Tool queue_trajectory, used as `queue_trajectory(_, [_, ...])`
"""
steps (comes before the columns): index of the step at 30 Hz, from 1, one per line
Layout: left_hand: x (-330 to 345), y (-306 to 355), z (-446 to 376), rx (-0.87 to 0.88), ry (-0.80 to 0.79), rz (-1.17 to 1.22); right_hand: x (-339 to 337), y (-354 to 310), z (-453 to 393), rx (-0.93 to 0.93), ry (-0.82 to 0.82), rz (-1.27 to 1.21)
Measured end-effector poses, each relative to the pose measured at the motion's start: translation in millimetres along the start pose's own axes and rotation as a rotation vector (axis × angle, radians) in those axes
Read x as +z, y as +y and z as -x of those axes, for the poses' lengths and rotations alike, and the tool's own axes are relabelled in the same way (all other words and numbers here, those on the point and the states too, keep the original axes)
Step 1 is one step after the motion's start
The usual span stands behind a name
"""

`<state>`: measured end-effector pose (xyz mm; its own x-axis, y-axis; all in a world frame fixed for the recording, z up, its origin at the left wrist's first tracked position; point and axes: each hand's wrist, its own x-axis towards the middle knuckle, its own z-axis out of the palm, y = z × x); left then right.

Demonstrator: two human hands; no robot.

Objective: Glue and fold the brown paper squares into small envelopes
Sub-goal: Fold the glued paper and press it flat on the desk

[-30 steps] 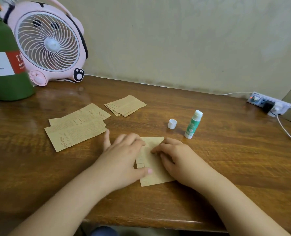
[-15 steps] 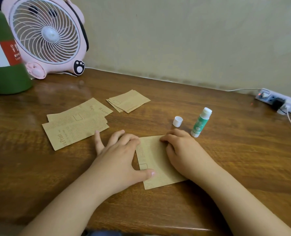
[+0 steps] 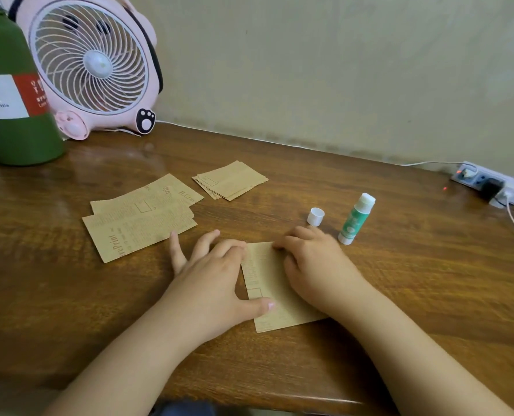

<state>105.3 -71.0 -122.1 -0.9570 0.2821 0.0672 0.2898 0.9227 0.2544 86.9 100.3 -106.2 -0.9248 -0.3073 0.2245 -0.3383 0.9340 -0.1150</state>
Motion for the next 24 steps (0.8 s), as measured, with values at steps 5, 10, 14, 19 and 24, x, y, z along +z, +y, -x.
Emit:
queue_trajectory(5, [-4.1, 3.3, 5.1, -0.001, 0.044, -0.038, 7.2, -13.4, 4.5, -0.057, 0.023, 0.042])
queue_trajectory(10, [-9.2, 12.6, 9.2, 0.019, 0.07, -0.147, -8.6, 14.0, 19.6, 0.082, -0.004, 0.081])
queue_trajectory(14, [-9.7, 35.1, 24.2, -0.015, 0.128, -0.243, -15.1, -0.2, 42.9, 0.028, 0.003, -0.047])
queue_trajectory(19, [-1.3, 50.7, 40.9, 0.107, 0.206, -0.057, -10.1, -0.9, 50.9, -0.004, -0.036, -0.072])
queue_trajectory(24, [-10.0, 23.9, 22.1, 0.051, 0.187, -0.084, -12.5, 11.6, 54.3, -0.021, -0.009, -0.075])
